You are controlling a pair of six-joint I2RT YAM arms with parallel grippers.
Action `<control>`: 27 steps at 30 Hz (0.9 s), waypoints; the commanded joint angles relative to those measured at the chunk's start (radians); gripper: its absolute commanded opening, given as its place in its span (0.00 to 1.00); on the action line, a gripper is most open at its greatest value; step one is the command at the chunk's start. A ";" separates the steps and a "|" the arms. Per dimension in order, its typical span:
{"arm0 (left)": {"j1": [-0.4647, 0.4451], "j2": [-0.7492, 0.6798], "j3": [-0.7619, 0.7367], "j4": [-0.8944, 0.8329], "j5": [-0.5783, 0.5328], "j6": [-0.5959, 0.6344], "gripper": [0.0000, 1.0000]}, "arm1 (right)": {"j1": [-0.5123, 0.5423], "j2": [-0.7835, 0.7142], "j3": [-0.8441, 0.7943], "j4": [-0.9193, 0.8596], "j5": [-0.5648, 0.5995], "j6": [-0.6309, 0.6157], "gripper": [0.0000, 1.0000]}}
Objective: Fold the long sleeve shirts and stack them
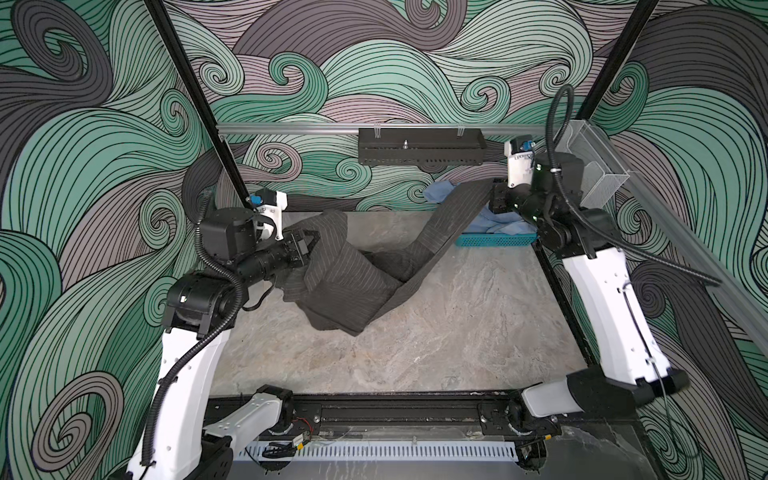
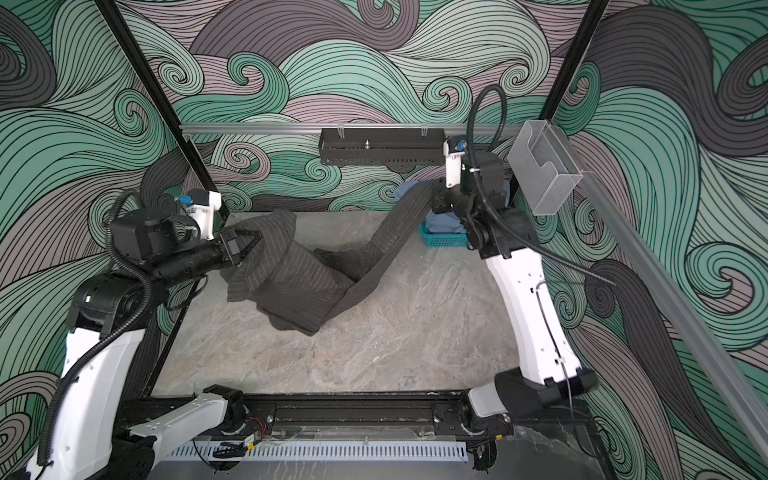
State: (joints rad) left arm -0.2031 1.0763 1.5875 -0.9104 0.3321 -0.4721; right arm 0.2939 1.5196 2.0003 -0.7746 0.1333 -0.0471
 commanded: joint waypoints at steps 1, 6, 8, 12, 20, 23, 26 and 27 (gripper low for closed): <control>0.009 0.074 -0.106 -0.043 -0.029 -0.063 0.00 | -0.006 0.143 0.024 -0.021 -0.003 -0.052 0.00; 0.022 0.135 -0.236 0.036 -0.026 -0.111 0.00 | 0.001 0.288 -0.015 -0.010 -0.054 -0.035 0.00; 0.027 0.154 -0.265 0.061 -0.017 -0.120 0.00 | 0.009 0.320 -0.043 -0.008 -0.068 -0.028 0.11; 0.036 0.172 -0.286 0.065 -0.013 -0.120 0.00 | 0.043 0.284 -0.107 -0.005 -0.059 -0.022 0.48; 0.066 0.160 -0.335 0.075 -0.023 -0.122 0.00 | 0.262 0.015 -0.315 0.001 0.019 0.076 0.75; 0.079 0.164 -0.345 0.079 -0.029 -0.123 0.00 | 0.399 -0.012 -0.420 0.026 -0.017 0.191 0.69; 0.095 0.160 -0.354 0.076 -0.045 -0.123 0.03 | 0.529 0.012 -0.549 0.115 -0.049 0.308 0.58; 0.103 0.157 -0.361 0.076 -0.045 -0.125 0.05 | 0.558 0.031 -0.582 0.146 -0.059 0.339 0.54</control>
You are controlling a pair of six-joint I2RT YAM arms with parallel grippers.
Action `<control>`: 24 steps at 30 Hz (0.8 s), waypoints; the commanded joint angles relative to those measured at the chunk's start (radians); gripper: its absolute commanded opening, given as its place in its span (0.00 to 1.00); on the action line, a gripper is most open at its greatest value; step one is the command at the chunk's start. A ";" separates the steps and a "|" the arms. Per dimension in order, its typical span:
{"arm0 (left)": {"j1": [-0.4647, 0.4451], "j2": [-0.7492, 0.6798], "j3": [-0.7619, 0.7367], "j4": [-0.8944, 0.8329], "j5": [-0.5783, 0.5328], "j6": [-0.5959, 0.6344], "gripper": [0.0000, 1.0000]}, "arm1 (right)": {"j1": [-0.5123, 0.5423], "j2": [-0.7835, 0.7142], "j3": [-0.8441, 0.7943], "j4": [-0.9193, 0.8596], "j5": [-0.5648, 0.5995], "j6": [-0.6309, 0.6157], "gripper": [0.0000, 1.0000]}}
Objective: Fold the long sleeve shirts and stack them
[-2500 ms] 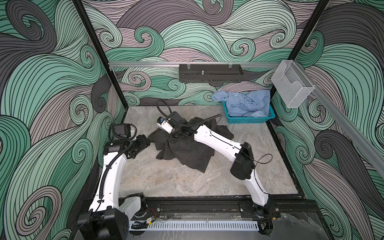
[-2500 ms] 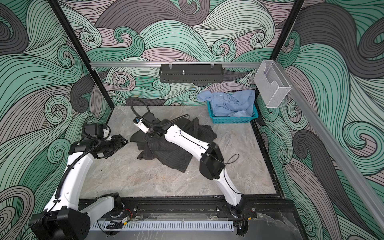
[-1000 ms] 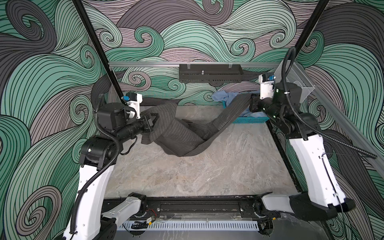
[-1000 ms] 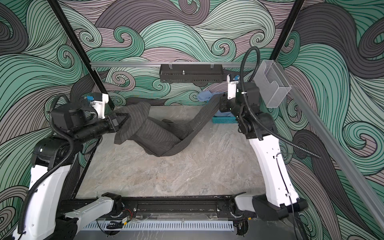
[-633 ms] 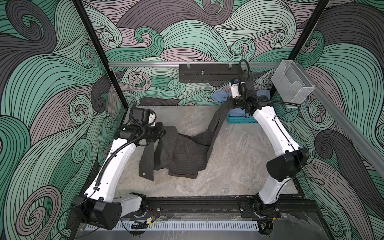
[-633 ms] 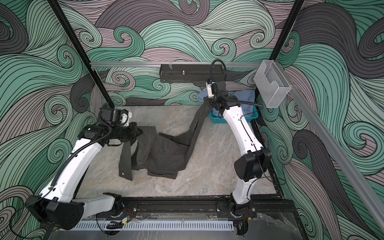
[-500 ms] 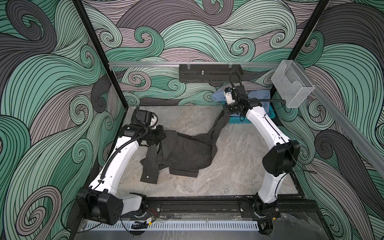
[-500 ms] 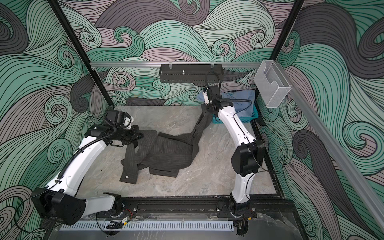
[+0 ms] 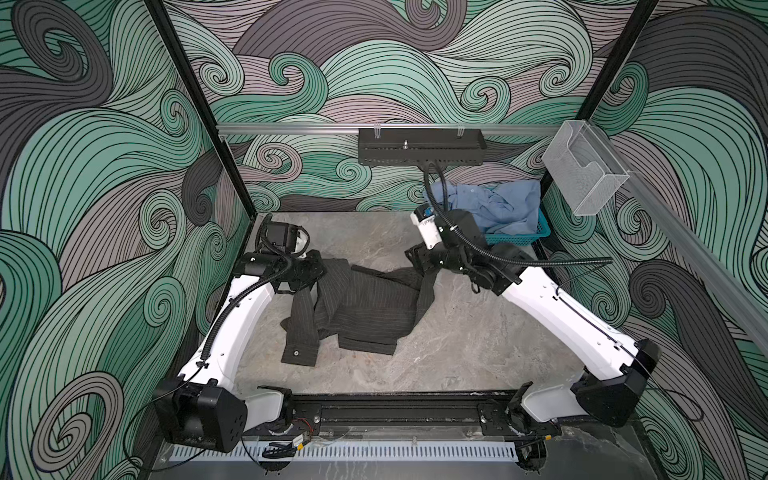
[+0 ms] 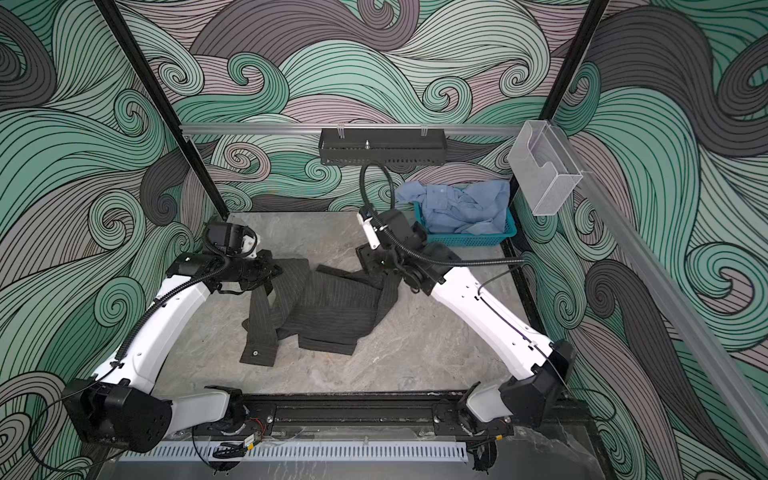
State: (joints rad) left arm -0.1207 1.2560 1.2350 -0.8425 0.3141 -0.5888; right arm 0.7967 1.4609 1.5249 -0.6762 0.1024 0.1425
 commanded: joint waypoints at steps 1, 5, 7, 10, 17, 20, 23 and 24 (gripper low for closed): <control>0.030 -0.024 -0.013 0.008 -0.026 -0.009 0.07 | 0.087 0.120 -0.130 0.070 -0.043 0.179 0.50; 0.065 -0.038 -0.027 -0.004 -0.023 -0.005 0.16 | 0.179 0.254 -0.149 0.124 -0.058 0.262 0.38; 0.082 -0.048 -0.029 -0.009 -0.020 -0.001 0.20 | 0.212 0.310 -0.147 0.160 -0.063 0.289 0.36; 0.107 -0.061 -0.035 -0.012 -0.009 0.004 0.21 | 0.239 0.406 -0.130 0.194 -0.094 0.327 0.35; 0.140 -0.079 -0.021 -0.048 -0.009 0.030 0.41 | 0.271 0.521 -0.122 0.153 -0.106 0.347 0.34; 0.151 -0.091 -0.014 -0.060 -0.012 0.045 0.48 | 0.266 0.488 -0.192 0.089 -0.084 0.325 0.32; 0.156 -0.101 -0.015 -0.070 -0.018 0.063 0.51 | 0.253 0.414 -0.290 0.006 -0.050 0.299 0.28; 0.156 -0.102 -0.018 -0.072 -0.018 0.071 0.52 | 0.244 0.384 -0.319 -0.025 -0.041 0.293 0.28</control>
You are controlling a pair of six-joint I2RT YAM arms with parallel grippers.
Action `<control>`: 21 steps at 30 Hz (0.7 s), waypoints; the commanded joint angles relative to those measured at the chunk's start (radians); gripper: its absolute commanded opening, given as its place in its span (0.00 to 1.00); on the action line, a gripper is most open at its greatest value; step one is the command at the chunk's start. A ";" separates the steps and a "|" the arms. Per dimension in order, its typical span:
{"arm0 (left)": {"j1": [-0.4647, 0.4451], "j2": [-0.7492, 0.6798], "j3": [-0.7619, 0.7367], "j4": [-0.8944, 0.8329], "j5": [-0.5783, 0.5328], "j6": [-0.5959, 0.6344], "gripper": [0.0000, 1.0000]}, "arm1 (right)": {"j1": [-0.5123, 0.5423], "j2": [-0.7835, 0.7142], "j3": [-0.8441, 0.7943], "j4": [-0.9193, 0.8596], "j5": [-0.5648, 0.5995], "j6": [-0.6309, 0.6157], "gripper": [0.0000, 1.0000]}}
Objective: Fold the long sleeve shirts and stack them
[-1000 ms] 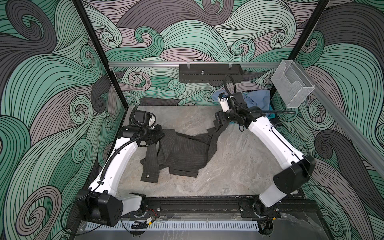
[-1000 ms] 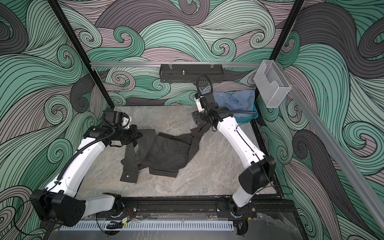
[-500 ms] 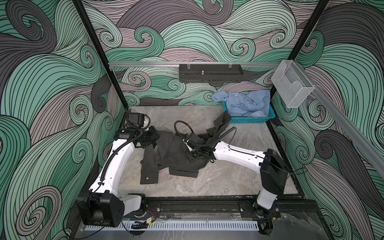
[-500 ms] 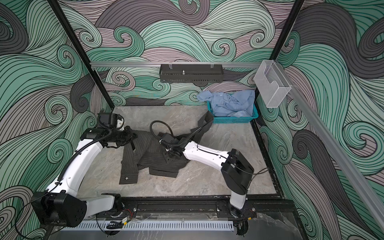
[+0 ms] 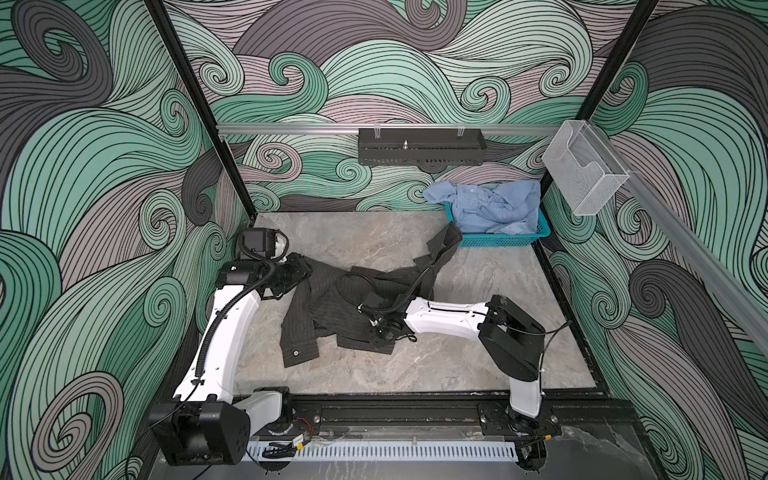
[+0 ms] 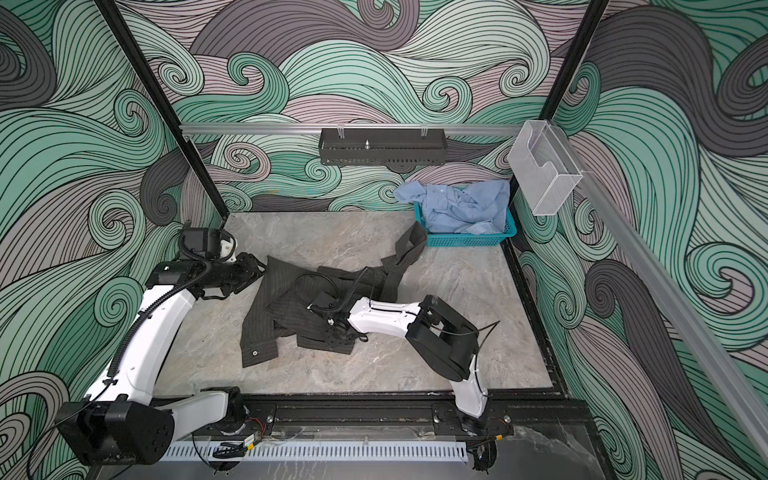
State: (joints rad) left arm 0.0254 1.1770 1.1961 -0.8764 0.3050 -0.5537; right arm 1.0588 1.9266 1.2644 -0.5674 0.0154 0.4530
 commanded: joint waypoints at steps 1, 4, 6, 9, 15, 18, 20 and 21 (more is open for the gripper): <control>0.009 -0.027 0.014 -0.040 -0.008 0.046 0.52 | -0.031 -0.119 -0.101 -0.165 0.057 -0.022 0.27; 0.010 -0.038 -0.027 -0.036 0.011 0.074 0.54 | -0.080 -0.240 -0.209 -0.234 0.091 -0.036 0.27; 0.010 -0.044 -0.058 -0.036 0.016 0.077 0.58 | -0.100 -0.318 -0.247 -0.252 0.100 -0.060 0.28; 0.011 -0.055 -0.087 -0.046 -0.018 0.057 0.61 | -0.078 -0.403 -0.217 -0.249 0.111 -0.099 0.37; 0.029 -0.139 -0.050 -0.080 -0.134 -0.004 0.61 | 0.098 -0.357 -0.097 0.005 0.110 -0.245 0.54; 0.065 -0.201 -0.030 -0.090 -0.172 -0.036 0.63 | 0.153 -0.234 0.019 0.105 0.096 -0.293 0.58; 0.088 -0.233 -0.012 -0.108 -0.192 -0.058 0.65 | 0.162 -0.137 0.125 0.128 0.087 -0.281 0.63; 0.096 -0.244 -0.006 -0.114 -0.200 -0.066 0.66 | 0.164 -0.101 0.161 0.148 0.085 -0.261 0.65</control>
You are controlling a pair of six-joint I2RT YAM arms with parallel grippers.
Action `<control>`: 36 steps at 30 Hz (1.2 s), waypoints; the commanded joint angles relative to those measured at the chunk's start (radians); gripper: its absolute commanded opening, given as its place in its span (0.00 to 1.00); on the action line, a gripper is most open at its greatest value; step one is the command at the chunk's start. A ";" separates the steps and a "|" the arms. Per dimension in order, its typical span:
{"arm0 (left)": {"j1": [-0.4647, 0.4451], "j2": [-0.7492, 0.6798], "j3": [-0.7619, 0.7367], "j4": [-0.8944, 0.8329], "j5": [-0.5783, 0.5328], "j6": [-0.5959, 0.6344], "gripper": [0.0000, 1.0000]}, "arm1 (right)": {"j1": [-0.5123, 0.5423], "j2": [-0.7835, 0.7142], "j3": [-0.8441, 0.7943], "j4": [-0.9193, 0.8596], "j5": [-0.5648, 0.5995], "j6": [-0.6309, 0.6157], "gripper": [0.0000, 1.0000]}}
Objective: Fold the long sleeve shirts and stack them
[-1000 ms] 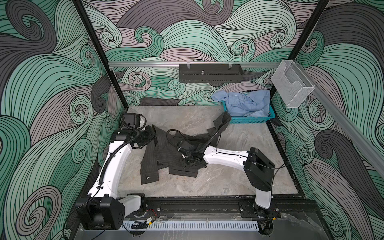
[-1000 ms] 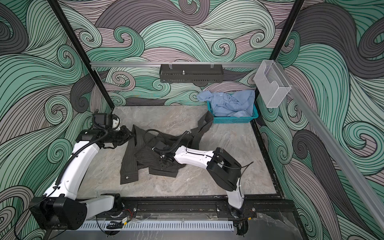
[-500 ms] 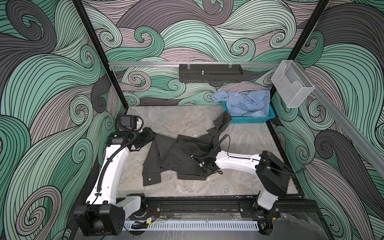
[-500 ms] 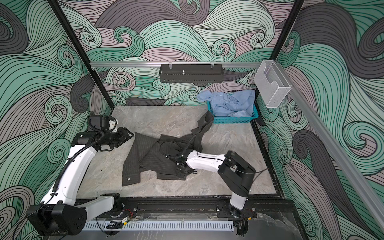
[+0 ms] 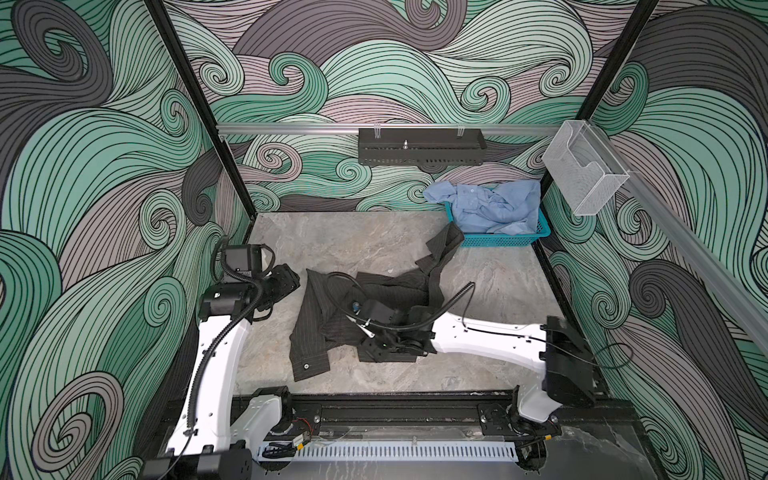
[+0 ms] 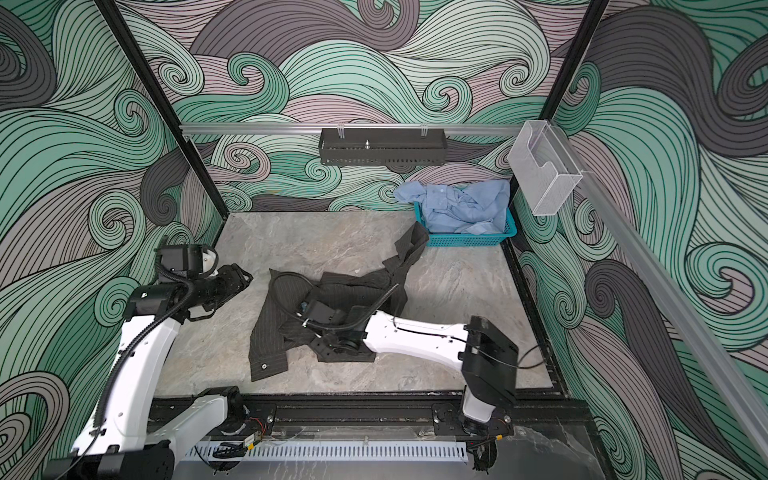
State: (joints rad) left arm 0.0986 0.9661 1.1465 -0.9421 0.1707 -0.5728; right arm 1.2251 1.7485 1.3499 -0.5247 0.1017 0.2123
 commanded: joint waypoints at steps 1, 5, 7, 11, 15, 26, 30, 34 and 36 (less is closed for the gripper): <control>0.032 -0.047 0.046 -0.052 -0.073 -0.052 0.67 | -0.002 0.112 0.119 0.130 -0.007 0.008 0.69; 0.063 -0.086 0.059 -0.068 -0.083 -0.065 0.72 | -0.005 0.226 0.236 0.198 -0.025 0.153 0.78; 0.074 -0.096 0.071 -0.078 -0.083 -0.062 0.74 | -0.011 0.275 0.270 0.218 -0.033 0.249 0.79; 0.088 -0.103 0.087 -0.091 -0.080 -0.050 0.74 | -0.019 0.337 0.301 0.240 0.006 0.391 0.78; 0.096 -0.106 0.093 -0.096 -0.079 -0.041 0.74 | -0.024 0.389 0.339 0.210 0.063 0.489 0.69; 0.097 -0.106 0.077 -0.091 -0.065 -0.017 0.74 | -0.049 0.253 0.253 0.222 0.152 0.379 0.00; 0.096 -0.094 0.046 -0.080 -0.010 -0.008 0.74 | -0.090 -0.035 0.064 0.203 0.106 0.151 0.00; 0.093 -0.087 -0.024 -0.031 0.087 0.000 0.74 | -0.126 -0.292 -0.020 0.028 0.043 -0.086 0.00; 0.093 -0.079 -0.061 -0.005 0.137 -0.002 0.74 | -0.150 -0.415 -0.049 -0.054 0.046 -0.157 0.00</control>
State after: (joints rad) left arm 0.1852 0.8742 1.1172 -0.9733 0.2157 -0.5911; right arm 1.0916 1.4498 1.3399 -0.4274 0.1719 0.2581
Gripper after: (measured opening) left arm 0.736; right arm 0.055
